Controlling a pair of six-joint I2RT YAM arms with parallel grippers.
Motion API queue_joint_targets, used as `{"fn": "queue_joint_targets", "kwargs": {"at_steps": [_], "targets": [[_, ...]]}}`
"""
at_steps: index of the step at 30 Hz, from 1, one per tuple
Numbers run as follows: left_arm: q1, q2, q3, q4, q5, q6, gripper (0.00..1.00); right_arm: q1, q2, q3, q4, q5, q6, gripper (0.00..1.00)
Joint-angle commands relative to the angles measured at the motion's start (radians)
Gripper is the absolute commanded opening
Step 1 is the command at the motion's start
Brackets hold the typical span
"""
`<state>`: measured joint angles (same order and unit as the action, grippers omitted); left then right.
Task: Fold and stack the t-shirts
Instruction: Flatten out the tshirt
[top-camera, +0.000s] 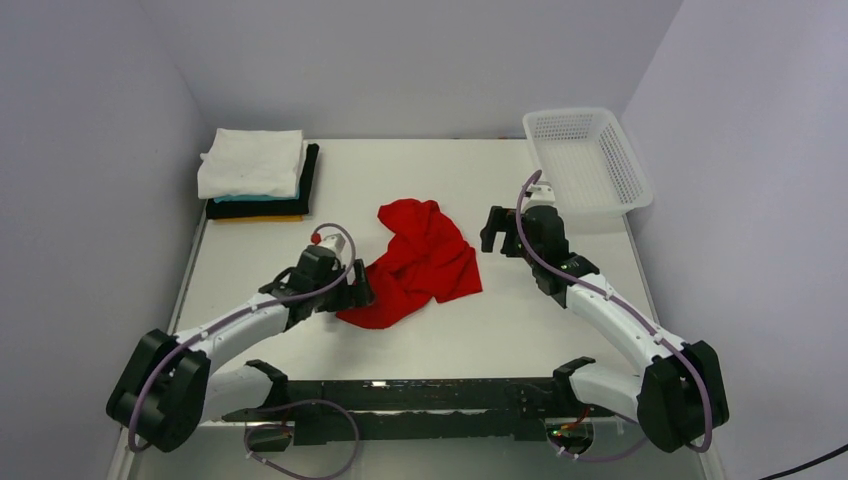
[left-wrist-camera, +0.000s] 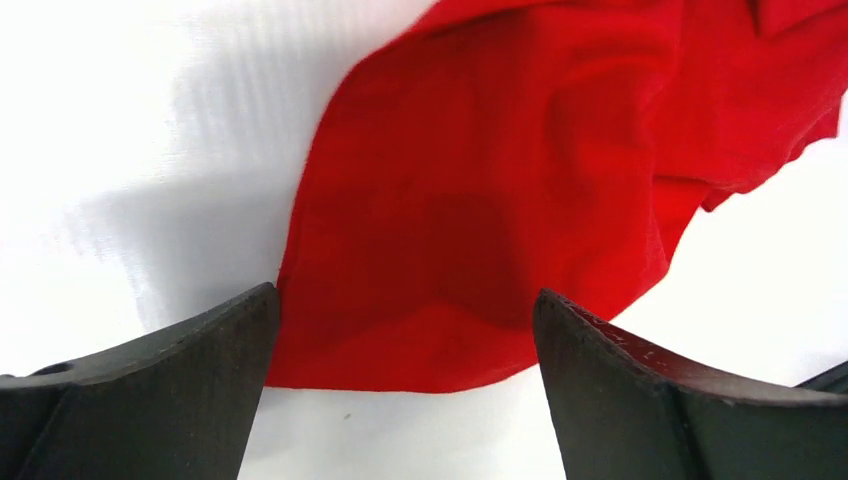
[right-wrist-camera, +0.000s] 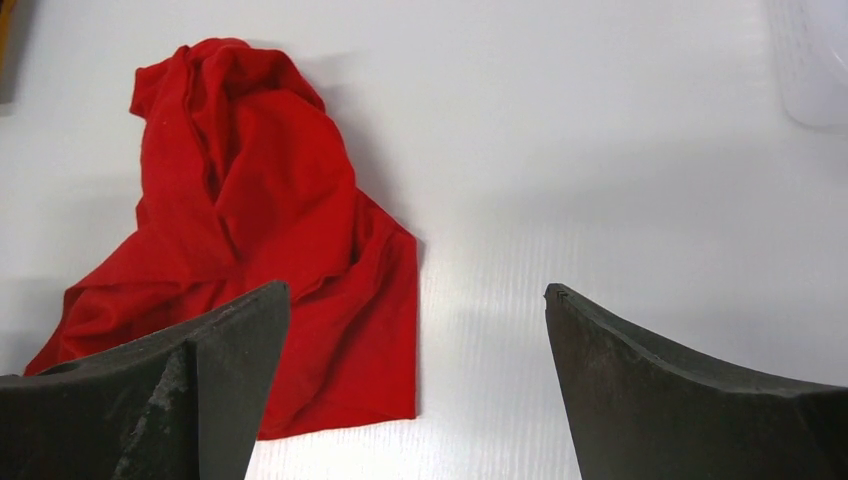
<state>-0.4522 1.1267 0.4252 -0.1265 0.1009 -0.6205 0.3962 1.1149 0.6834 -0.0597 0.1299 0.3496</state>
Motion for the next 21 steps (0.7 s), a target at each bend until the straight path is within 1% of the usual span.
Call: {"fn": "queue_joint_targets", "kwargs": {"at_steps": [1,3,6,8,10,11,12,13,14,15,16,18,21], "targets": [[-0.105,0.094,0.097,-0.153,-0.139,-0.038,0.99,-0.005,0.010,0.030,-0.005,0.054,0.001,1.00],[-0.156,0.136,0.130,-0.206,-0.203,-0.055,0.99,-0.003,0.030,0.033,-0.008,0.060,0.002,1.00],[-0.209,0.214,0.176,-0.224,-0.231,-0.073,0.93,-0.004,0.046,0.039,-0.015,0.059,0.000,1.00],[-0.242,0.270,0.215,-0.262,-0.272,-0.094,0.88,-0.004,0.049,0.042,-0.024,0.065,-0.005,1.00],[-0.285,0.318,0.253,-0.298,-0.310,-0.109,0.80,-0.004,0.047,0.036,-0.027,0.084,-0.003,1.00],[-0.311,0.345,0.270,-0.311,-0.325,-0.114,0.74,-0.006,0.046,0.033,-0.024,0.089,-0.002,1.00],[-0.326,0.362,0.287,-0.324,-0.338,-0.121,0.64,-0.006,0.046,0.030,-0.023,0.086,-0.001,1.00],[-0.334,0.375,0.295,-0.330,-0.342,-0.127,0.50,-0.005,0.045,0.028,-0.024,0.073,0.000,1.00],[-0.336,0.384,0.299,-0.331,-0.343,-0.137,0.34,-0.005,0.043,0.025,-0.026,0.053,0.000,1.00],[-0.336,0.388,0.300,-0.330,-0.345,-0.150,0.07,-0.006,0.042,0.022,-0.032,0.033,0.006,0.99],[-0.336,0.388,0.300,-0.322,-0.345,-0.156,0.00,-0.005,0.044,0.018,-0.047,0.017,0.020,1.00],[-0.335,0.374,0.296,-0.296,-0.336,-0.150,0.00,-0.005,0.056,0.019,-0.095,0.014,0.067,1.00],[-0.336,0.324,0.277,-0.262,-0.341,-0.150,0.00,-0.004,0.086,0.020,-0.165,-0.033,0.093,0.97]]}}
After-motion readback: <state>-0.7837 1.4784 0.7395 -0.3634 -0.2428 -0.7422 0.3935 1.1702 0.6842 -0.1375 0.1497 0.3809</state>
